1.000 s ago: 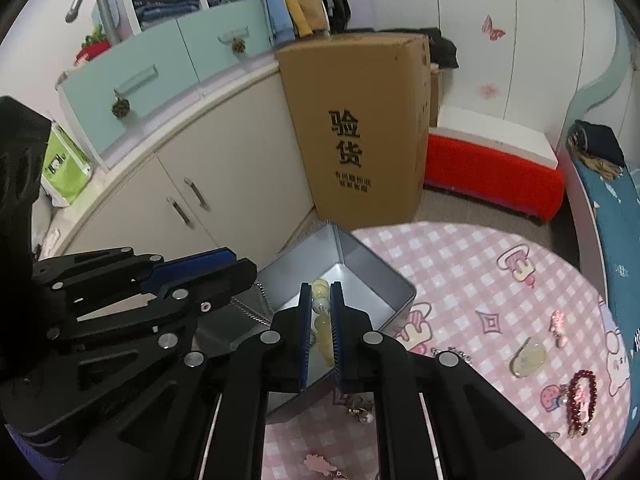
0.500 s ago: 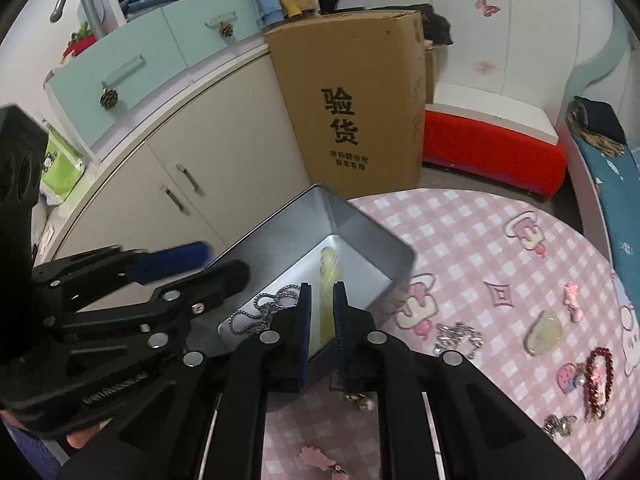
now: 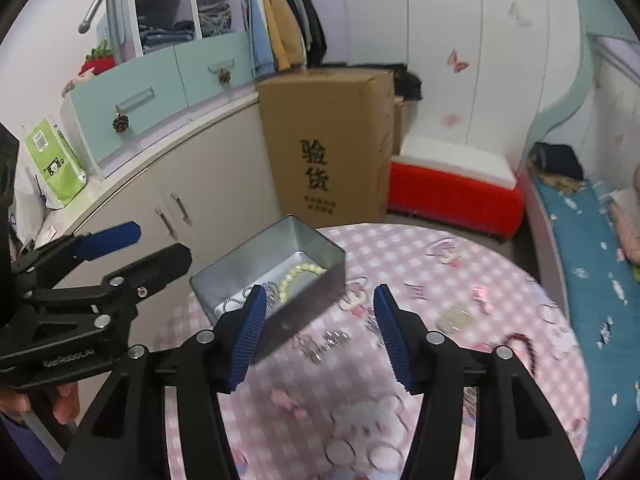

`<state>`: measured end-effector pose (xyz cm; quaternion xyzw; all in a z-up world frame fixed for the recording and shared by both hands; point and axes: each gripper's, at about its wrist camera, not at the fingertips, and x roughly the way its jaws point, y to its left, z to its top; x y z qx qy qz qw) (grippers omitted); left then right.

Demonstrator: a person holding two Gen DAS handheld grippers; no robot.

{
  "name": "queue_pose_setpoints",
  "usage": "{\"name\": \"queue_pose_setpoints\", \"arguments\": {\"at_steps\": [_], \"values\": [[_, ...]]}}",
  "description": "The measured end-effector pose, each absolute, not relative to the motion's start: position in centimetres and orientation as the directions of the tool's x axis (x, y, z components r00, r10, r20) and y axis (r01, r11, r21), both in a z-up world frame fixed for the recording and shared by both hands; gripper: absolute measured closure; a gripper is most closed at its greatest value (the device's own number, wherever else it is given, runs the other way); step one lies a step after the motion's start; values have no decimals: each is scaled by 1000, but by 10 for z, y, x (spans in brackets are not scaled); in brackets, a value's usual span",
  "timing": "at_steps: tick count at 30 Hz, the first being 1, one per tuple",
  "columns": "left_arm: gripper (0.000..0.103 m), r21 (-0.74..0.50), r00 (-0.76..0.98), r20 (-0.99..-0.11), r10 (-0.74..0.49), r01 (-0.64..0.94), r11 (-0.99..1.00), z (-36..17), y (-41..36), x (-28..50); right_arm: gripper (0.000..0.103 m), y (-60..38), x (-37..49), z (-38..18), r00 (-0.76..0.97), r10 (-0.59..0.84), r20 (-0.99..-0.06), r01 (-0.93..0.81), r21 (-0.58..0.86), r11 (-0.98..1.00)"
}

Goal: Organize jewelry
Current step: 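Withdraw both tools and grasp the pink hair clip with the left tool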

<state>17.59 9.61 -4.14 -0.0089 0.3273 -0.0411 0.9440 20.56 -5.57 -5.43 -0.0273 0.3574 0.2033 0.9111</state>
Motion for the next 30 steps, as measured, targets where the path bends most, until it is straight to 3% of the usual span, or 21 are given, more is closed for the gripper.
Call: {"name": "queue_pose_setpoints", "arguments": {"at_steps": [4,16,26,30], "values": [[22,-25,824,-562,-67,64,998,-27,81,148,36,-84,175,-43,699,341,-629,-368,92,925],[20,-45,882,-465,-74,60,997,-18,55,76,24,-139,92,-19,820,256,-512,-274,40,961],[20,-48,862,-498,-92,78,996,-40,43,68,23,-166,78,-45,822,190,-537,-202,38,979],[20,-18,828,-555,-77,81,997,-64,36,80,23,-175,85,-63,801,182,-571,-185,53,981]]}}
